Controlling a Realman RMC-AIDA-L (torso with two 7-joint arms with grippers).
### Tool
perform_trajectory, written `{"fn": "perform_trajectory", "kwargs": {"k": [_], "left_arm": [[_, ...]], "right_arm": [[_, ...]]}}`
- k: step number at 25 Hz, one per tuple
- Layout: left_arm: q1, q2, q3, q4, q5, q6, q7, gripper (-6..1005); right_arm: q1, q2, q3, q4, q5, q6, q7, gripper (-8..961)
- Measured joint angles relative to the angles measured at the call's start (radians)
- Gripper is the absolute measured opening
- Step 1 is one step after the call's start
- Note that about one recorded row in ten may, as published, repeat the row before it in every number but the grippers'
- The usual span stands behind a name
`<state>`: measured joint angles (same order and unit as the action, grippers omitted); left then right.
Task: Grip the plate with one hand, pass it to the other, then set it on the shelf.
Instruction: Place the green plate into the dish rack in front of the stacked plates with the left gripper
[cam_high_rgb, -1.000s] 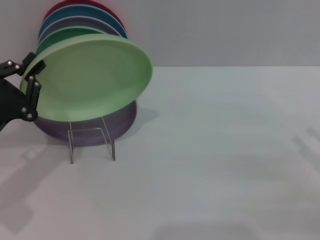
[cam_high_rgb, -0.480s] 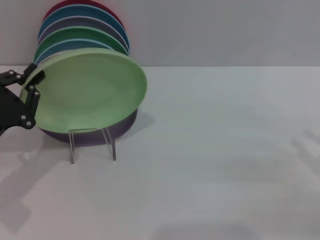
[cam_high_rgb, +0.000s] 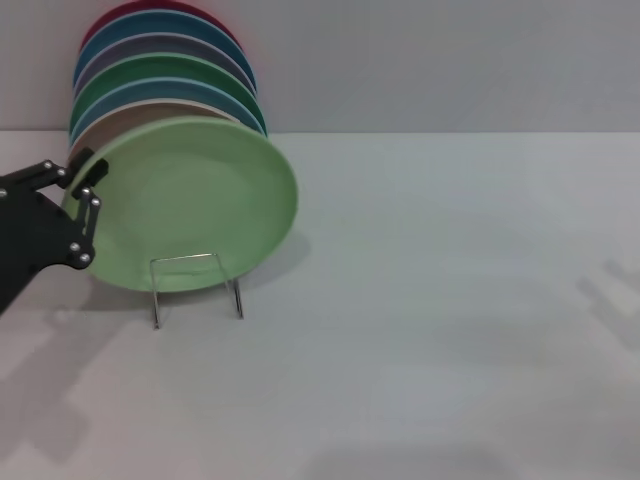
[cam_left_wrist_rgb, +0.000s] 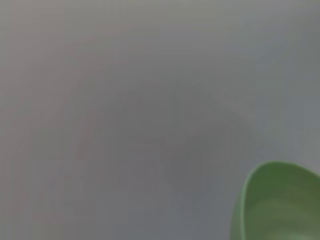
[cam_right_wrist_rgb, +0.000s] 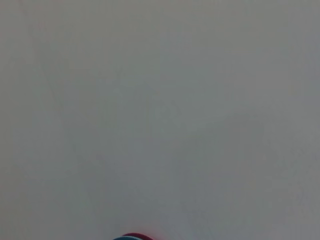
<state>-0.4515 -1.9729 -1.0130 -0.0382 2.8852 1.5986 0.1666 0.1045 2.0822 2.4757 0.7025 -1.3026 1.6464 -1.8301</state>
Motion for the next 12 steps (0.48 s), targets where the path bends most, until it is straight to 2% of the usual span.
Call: {"fn": "perform_trajectory", "kwargs": {"k": [5,12], "left_arm": [[0.002,-0.033,-0.007,0.000,-0.002,-0.022,0.110,123],[0.010,-0.058,-0.007,-0.013,-0.002,-0.019,0.183,220]], "right_arm": [[0.001,-0.002,0.000,0.001,0.000,0.000,0.000,593],[0.001,-0.002,0.004,0.005,0.000,0.001,0.000,592]]}}
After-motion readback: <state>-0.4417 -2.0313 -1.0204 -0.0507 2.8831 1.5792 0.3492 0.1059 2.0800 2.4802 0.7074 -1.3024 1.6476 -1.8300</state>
